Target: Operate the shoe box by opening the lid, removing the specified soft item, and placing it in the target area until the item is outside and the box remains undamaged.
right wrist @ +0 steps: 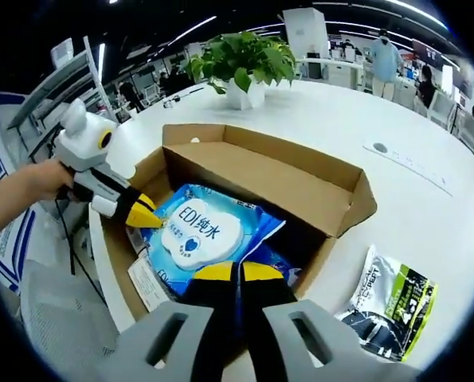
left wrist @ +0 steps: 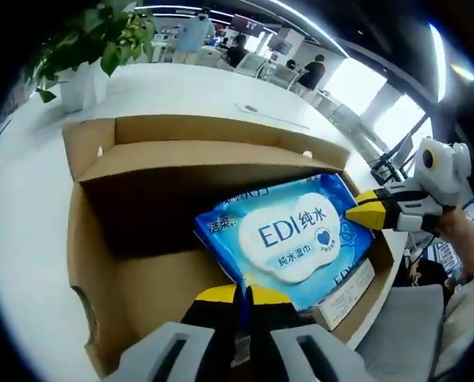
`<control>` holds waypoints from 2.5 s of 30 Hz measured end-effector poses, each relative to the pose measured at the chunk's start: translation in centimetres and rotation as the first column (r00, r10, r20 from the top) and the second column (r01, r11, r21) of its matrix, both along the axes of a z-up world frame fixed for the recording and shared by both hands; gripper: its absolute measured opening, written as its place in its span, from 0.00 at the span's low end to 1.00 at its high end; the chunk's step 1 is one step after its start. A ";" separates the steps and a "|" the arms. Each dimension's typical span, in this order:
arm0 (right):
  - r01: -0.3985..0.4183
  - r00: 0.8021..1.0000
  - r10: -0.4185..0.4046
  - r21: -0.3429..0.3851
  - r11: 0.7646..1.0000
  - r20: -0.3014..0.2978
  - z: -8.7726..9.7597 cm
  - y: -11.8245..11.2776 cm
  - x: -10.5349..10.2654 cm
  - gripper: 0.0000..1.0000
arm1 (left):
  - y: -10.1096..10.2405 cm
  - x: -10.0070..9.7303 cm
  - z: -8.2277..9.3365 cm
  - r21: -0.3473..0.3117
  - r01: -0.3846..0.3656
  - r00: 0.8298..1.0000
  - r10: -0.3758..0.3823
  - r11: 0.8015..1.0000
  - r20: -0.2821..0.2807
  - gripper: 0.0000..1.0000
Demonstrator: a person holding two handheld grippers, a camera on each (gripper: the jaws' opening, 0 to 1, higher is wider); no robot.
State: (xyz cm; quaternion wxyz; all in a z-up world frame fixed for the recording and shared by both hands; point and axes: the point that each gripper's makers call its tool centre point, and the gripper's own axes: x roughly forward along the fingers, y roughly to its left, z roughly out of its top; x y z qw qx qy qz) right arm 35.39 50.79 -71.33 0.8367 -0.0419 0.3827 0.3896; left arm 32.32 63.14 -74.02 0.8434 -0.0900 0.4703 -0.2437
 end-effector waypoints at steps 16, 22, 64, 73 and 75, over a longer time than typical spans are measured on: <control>0.046 0.998 -0.042 0.076 0.996 -0.043 1.3 -0.2 -0.4 0.00 | 0.1 -0.2 2.0 0.006 -0.001 0.999 0.000 1.000 0.051 0.02; 0.056 0.998 -0.051 0.103 0.993 -0.048 2.1 -0.2 -0.5 0.00 | 0.1 -0.4 2.9 0.001 -0.009 0.998 0.009 1.000 0.065 0.01; 0.223 0.975 -0.222 0.160 0.961 -0.028 6.8 -9.3 1.5 0.00 | -8.5 2.5 9.6 -0.038 0.056 0.983 -0.048 0.998 0.175 0.01; 0.272 0.962 -0.272 0.154 0.950 -0.022 7.3 -12.6 2.1 0.00 | -11.6 3.4 10.0 -0.045 0.088 0.980 -0.078 0.995 0.183 0.01; 0.282 0.959 -0.282 0.155 0.947 -0.019 7.3 -13.1 2.3 0.00 | -12.2 3.8 10.0 -0.047 0.096 0.979 -0.085 0.994 0.186 0.01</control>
